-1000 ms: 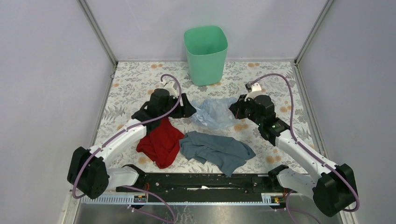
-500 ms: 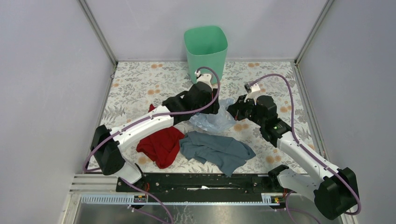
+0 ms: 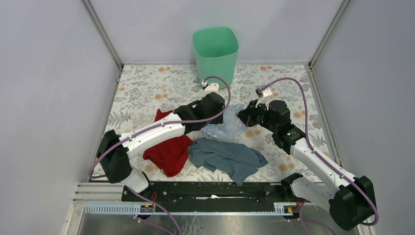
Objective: Put the trash bags into the trash bin
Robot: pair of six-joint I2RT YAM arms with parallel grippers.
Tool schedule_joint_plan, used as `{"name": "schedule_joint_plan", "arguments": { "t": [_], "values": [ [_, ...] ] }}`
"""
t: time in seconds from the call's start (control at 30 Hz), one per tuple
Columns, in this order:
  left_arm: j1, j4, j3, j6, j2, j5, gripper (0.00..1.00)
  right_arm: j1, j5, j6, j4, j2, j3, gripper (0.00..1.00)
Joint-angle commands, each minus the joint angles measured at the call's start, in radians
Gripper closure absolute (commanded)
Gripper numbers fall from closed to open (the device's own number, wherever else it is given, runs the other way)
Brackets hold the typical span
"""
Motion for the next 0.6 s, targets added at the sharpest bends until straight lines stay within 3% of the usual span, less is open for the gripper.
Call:
{"name": "schedule_joint_plan", "arguments": {
  "t": [0.0, 0.17, 0.33, 0.4, 0.57],
  "values": [
    [-0.001, 0.02, -0.01, -0.038, 0.031, -0.049, 0.64, -0.003, -0.022, 0.004, 0.022, -0.028, 0.032, 1.0],
    [-0.001, 0.048, -0.051, -0.065, 0.037, -0.051, 0.69, -0.003, -0.025, 0.01, 0.02, -0.03, 0.028, 1.0],
    [0.0, 0.088, -0.097, -0.06, 0.046, -0.074, 0.54, -0.002, -0.029, 0.017, 0.025, -0.03, 0.021, 1.0],
    [0.001, 0.1, -0.094, -0.053, 0.065, -0.078, 0.52, -0.002, -0.031, 0.021, 0.027, -0.031, 0.019, 1.0],
    [0.008, 0.109, -0.055, -0.03, 0.125, -0.106, 0.58, -0.003, -0.034, 0.03, 0.023, -0.041, 0.01, 1.0]
  ]
}}
